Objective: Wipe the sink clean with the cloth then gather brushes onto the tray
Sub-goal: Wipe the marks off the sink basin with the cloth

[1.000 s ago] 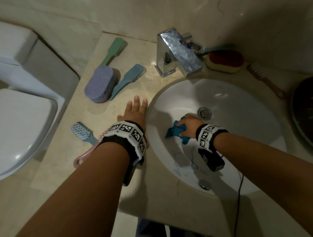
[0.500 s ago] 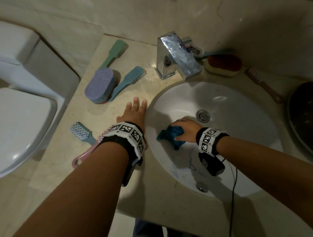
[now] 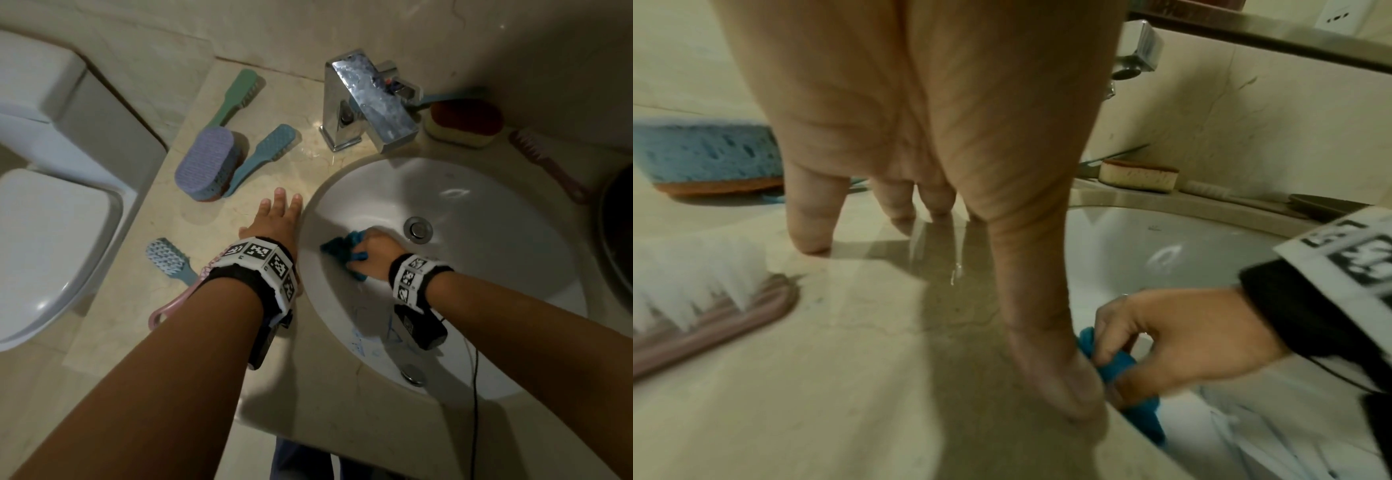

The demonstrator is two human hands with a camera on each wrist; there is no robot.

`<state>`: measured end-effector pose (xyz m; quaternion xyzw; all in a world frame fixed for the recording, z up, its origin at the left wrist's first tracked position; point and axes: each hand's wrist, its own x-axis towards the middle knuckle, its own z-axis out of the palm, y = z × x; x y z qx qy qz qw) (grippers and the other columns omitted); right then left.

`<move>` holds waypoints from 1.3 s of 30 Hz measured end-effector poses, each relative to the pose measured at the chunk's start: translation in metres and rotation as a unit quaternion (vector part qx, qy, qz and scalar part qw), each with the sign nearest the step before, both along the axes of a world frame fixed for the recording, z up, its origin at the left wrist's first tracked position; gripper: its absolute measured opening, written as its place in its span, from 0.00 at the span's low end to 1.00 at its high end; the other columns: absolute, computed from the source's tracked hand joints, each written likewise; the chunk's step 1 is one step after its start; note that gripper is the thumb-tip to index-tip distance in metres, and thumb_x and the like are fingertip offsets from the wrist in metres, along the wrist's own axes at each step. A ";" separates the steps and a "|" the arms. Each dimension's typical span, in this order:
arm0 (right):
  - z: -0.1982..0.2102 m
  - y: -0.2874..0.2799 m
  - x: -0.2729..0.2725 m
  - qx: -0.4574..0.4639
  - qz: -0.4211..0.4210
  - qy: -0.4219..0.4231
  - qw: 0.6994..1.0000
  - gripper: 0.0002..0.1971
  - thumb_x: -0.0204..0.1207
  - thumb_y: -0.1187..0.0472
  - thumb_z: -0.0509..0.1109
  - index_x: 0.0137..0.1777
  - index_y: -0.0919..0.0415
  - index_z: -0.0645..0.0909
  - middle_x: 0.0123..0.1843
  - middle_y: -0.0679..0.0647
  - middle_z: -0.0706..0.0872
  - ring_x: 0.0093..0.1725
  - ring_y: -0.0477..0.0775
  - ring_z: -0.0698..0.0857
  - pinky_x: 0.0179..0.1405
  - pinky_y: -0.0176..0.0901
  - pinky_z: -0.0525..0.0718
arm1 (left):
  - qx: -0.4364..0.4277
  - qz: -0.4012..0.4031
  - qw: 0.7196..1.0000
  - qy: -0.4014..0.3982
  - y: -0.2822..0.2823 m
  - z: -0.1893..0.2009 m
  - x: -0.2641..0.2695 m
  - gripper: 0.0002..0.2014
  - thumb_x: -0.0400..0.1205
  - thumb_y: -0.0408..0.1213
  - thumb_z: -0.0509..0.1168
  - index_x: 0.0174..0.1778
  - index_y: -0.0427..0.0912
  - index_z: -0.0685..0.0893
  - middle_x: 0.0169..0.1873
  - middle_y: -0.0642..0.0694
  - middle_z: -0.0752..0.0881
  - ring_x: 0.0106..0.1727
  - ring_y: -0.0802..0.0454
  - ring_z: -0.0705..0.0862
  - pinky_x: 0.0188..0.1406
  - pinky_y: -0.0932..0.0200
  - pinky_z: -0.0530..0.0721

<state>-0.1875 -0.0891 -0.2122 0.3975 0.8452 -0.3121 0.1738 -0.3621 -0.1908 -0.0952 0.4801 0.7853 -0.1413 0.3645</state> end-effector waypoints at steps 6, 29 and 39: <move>0.003 -0.021 0.008 -0.009 0.080 -0.013 0.997 0.11 0.75 0.63 0.68 0.54 0.65 0.87 0.60 0.65 0.82 0.60 0.62 0.81 0.57 0.41 0.76 | 0.000 0.001 1.000 0.000 0.001 0.001 0.000 0.70 0.60 0.40 0.84 0.82 0.51 0.33 0.82 0.46 0.31 0.84 0.43 0.37 0.80 0.36 0.57; -0.011 0.011 -0.008 0.065 -0.001 0.013 0.998 0.19 0.74 0.65 0.70 0.65 0.59 0.80 0.65 0.62 0.78 0.66 0.63 0.76 0.65 0.43 0.72 | 0.001 0.004 1.000 -0.001 0.001 -0.001 -0.001 0.70 0.60 0.39 0.84 0.82 0.52 0.34 0.82 0.47 0.31 0.84 0.43 0.38 0.80 0.35 0.58; -0.002 -0.008 0.012 -0.003 0.133 -0.023 0.991 0.19 0.72 0.62 0.73 0.64 0.58 0.83 0.64 0.62 0.78 0.65 0.61 0.76 0.64 0.42 0.73 | 0.011 0.014 1.000 0.000 0.000 -0.001 0.000 0.61 0.69 0.36 0.78 0.82 0.52 0.35 0.82 0.47 0.32 0.84 0.44 0.38 0.79 0.34 0.57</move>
